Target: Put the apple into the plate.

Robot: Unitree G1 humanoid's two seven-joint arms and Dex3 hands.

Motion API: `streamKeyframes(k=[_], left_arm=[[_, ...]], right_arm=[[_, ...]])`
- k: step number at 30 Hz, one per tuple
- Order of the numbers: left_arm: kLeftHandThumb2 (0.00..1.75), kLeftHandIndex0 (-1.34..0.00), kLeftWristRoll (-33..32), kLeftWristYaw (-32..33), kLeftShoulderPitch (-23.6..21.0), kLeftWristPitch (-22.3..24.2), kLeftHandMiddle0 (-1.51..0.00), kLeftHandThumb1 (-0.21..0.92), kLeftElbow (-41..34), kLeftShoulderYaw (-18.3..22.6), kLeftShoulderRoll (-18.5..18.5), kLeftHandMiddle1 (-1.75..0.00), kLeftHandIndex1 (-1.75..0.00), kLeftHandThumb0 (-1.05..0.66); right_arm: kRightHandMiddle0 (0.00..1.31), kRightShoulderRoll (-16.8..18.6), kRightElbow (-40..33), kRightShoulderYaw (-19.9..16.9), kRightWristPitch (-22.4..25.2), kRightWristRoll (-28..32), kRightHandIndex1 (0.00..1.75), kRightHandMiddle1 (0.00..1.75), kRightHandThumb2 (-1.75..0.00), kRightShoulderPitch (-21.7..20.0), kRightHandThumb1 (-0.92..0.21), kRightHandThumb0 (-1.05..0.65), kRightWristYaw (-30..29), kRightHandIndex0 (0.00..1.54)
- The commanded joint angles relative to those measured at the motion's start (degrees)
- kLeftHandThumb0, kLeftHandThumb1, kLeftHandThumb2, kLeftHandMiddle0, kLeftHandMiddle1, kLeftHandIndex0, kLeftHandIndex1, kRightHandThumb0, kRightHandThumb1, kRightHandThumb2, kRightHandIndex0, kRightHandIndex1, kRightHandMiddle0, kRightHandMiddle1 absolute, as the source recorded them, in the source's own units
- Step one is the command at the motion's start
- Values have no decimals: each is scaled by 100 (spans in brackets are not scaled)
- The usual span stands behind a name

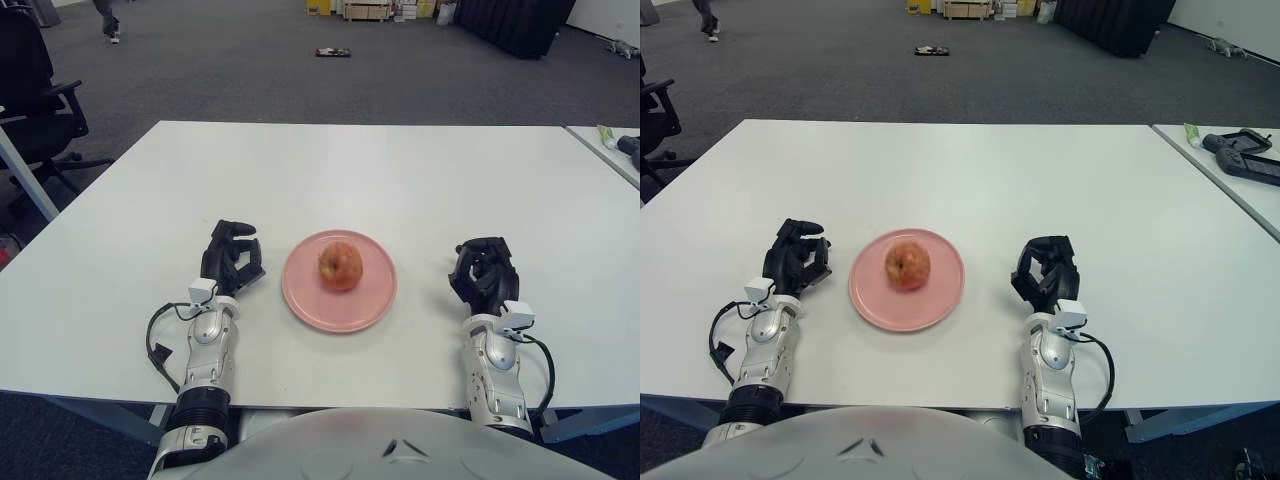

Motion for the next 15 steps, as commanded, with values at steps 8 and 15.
streamKeyframes(k=[8, 15], left_arm=[[107, -45, -36, -52, 71, 108, -81, 52, 193, -1, -22, -175, -175, -42], [107, -45, -42, -53, 81, 158, -81, 53, 154, -4, -20, -175, -175, -41]], right_arm=[[34, 312, -114, 64, 10, 170, 137, 175, -86, 55, -68, -38, -101, 56], [33, 302, -148, 102, 162, 216, 137, 175, -85, 76, -69, -38, -145, 54]])
